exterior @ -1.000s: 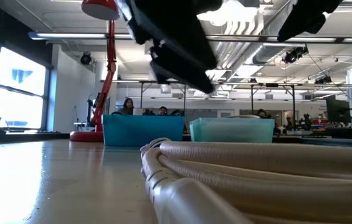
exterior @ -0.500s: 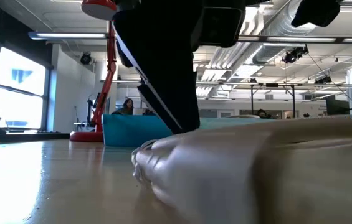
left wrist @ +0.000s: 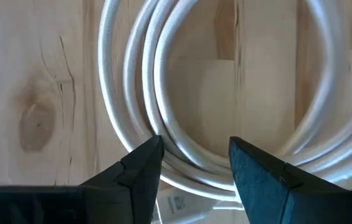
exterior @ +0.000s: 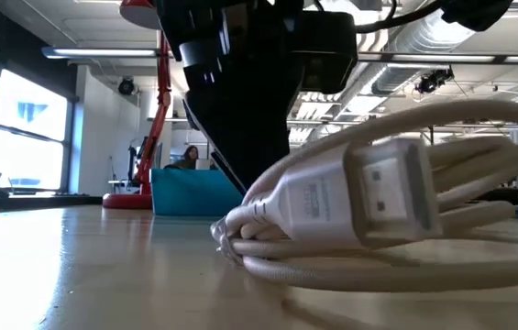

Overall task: Pick & Place USB Port
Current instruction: Put the white hdmi cable into the green bin

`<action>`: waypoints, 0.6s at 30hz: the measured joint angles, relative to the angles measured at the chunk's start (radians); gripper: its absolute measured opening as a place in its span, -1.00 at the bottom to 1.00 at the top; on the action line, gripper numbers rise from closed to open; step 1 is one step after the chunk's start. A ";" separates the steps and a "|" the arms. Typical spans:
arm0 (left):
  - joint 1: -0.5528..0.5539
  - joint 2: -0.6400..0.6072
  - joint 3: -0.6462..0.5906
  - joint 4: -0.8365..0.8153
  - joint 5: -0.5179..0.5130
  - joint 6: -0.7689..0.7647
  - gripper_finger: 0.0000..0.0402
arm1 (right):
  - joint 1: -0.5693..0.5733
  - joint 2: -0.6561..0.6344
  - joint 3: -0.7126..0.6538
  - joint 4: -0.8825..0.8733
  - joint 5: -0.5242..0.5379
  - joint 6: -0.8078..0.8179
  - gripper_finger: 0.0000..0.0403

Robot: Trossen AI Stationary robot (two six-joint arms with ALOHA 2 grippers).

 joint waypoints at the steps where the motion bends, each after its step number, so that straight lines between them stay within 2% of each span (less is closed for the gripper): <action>1: 0.000 0.009 0.000 -0.001 0.007 0.000 -0.07 | 0.003 0.004 0.000 0.000 -0.001 0.000 -0.53; 7: 0.002 0.047 0.000 0.008 0.045 0.000 -0.08 | 0.024 0.015 0.000 0.013 0.000 0.001 -0.53; 9: 0.008 0.048 0.000 0.012 0.041 0.013 -0.16 | 0.031 0.015 0.000 0.024 0.000 0.001 -0.53; 11: 0.010 0.048 -0.001 0.007 0.037 0.029 -0.35 | 0.038 0.015 0.000 0.036 0.000 0.001 -0.53; 14: 0.016 0.049 -0.001 0.003 0.041 0.091 -0.82 | 0.049 0.015 0.000 0.050 0.000 0.001 -0.53; 15: 0.015 0.049 -0.001 0.003 0.040 0.108 -0.90 | 0.053 0.015 0.000 0.052 0.002 0.001 -0.53; 18: 0.013 0.049 -0.001 0.001 0.024 0.129 -0.96 | 0.065 0.015 0.000 0.057 0.008 0.001 -0.53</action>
